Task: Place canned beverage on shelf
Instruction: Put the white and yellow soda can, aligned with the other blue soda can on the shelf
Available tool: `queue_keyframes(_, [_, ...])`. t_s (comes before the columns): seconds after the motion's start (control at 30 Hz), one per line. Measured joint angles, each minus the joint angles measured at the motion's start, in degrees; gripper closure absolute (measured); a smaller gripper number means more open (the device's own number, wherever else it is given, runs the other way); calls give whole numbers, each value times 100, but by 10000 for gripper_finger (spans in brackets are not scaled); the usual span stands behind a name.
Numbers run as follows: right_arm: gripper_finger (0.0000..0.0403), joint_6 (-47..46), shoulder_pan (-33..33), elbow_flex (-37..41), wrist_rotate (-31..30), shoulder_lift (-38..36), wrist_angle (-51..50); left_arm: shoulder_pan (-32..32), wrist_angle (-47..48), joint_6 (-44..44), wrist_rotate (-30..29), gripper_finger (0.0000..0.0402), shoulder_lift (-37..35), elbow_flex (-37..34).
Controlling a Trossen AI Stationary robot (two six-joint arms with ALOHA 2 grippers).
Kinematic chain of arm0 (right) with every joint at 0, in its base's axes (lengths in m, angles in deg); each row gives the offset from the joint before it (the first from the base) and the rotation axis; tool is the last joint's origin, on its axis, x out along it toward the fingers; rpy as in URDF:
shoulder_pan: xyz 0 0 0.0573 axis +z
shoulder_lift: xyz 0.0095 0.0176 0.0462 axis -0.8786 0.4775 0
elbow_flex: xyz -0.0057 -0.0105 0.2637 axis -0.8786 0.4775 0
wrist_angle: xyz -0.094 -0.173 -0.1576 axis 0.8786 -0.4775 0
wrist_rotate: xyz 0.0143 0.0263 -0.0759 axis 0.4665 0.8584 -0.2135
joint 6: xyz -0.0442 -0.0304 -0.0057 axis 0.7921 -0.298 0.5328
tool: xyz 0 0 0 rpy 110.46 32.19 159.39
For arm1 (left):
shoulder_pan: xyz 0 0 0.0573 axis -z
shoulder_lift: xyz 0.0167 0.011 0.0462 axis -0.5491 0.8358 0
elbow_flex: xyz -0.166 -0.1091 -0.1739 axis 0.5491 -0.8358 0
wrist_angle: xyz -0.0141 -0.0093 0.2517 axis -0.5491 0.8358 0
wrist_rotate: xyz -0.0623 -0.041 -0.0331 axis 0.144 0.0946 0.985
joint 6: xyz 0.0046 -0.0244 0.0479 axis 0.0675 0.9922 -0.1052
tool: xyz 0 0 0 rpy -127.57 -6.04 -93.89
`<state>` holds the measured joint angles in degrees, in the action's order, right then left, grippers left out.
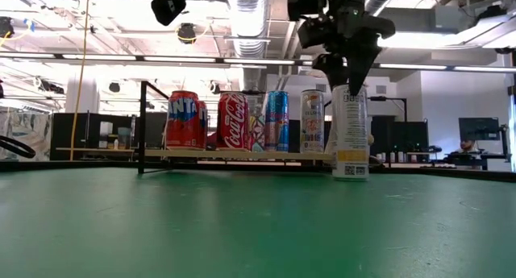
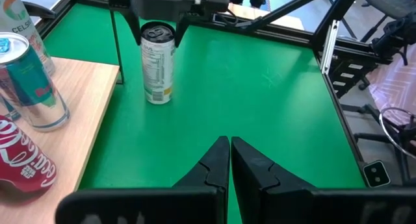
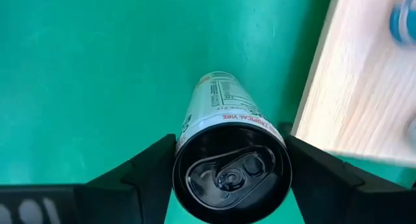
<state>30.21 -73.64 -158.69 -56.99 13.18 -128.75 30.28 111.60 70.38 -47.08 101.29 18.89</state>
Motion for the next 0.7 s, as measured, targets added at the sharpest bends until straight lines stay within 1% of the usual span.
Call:
queue_keyframes(0.13, [127,-1177,0,-2,-10,-2,-147,0,0,-98,4,401,0,0])
queue_keyframes(0.37, [127,-3971,7,-4,-4,-2,-348,0,0,-325,21,401,0,0])
queue_keyframes(0.47, [127,-4941,19,-4,7,-2,-208,0,0,-427,20,401,0,0])
queue_keyframes(0.7, [127,-6728,11,2,-1,-2,435,0,0,-603,186,401,0,0])
